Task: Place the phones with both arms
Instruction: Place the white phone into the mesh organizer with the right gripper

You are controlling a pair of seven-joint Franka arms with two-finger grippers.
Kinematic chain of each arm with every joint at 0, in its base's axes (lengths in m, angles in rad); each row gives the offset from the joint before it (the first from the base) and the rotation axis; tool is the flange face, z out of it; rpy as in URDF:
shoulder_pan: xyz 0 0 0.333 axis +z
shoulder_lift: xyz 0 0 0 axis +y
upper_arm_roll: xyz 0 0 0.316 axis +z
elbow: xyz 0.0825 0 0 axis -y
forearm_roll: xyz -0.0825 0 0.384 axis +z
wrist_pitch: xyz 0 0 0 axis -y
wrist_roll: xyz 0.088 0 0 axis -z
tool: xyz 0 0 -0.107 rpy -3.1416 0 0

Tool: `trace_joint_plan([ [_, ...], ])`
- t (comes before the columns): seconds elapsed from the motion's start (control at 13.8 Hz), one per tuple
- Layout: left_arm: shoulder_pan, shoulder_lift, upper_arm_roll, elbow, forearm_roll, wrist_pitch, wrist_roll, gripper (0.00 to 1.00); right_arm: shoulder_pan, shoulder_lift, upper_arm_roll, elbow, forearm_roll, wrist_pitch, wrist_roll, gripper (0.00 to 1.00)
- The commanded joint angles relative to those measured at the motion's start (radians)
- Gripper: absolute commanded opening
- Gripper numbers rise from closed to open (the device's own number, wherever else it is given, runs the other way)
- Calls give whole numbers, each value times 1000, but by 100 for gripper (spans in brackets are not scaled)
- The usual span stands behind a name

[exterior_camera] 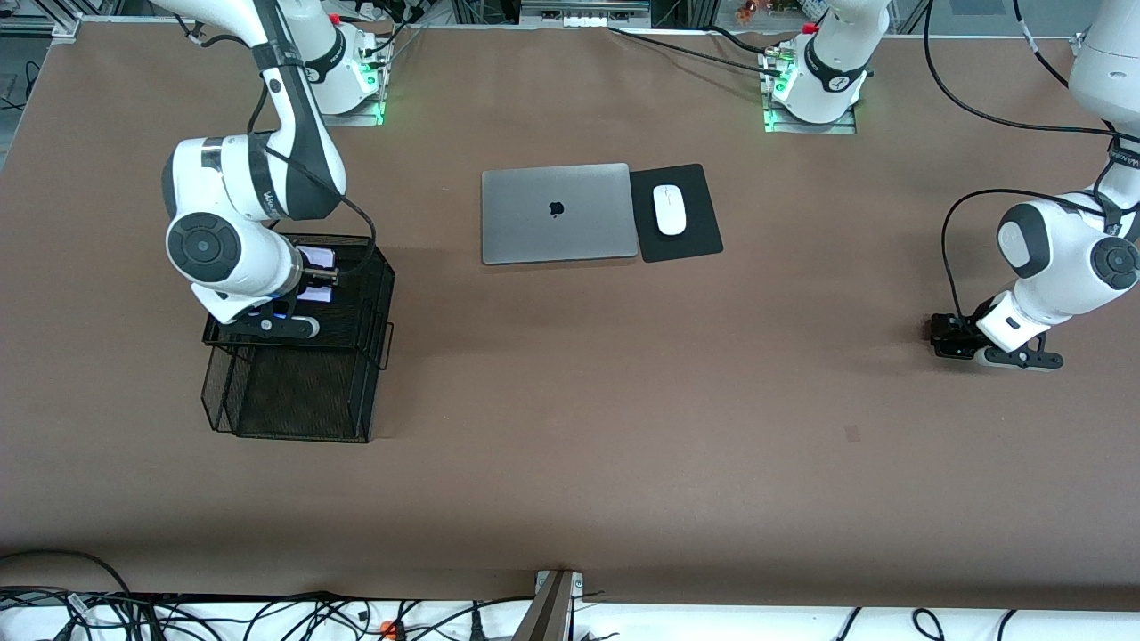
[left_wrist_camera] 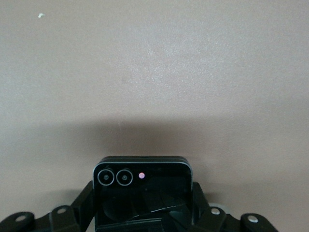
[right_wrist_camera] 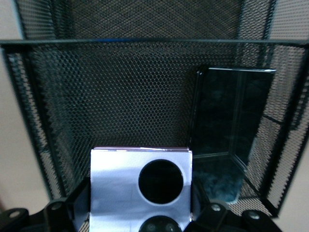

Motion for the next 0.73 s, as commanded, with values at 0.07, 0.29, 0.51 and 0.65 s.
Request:
trace_joint_plan([
  [0.07, -2, 5, -40, 63, -16, -118, -28, 0, 17, -47, -6, -79, 45, 71, 16, 1],
  [0.29, -3, -3, -127, 155, -16, -299, -136, 0, 15, -46, -6, -83, 47, 76, 20, 1],
  [0.51, -82, -3, -190, 244, -16, -444, -307, 0, 15, -38, -6, -85, 94, 94, 22, 2],
  [0.65, -197, 1, -190, 270, -15, -461, -450, 0, 15, -30, -6, -83, 104, 104, 22, 4],
])
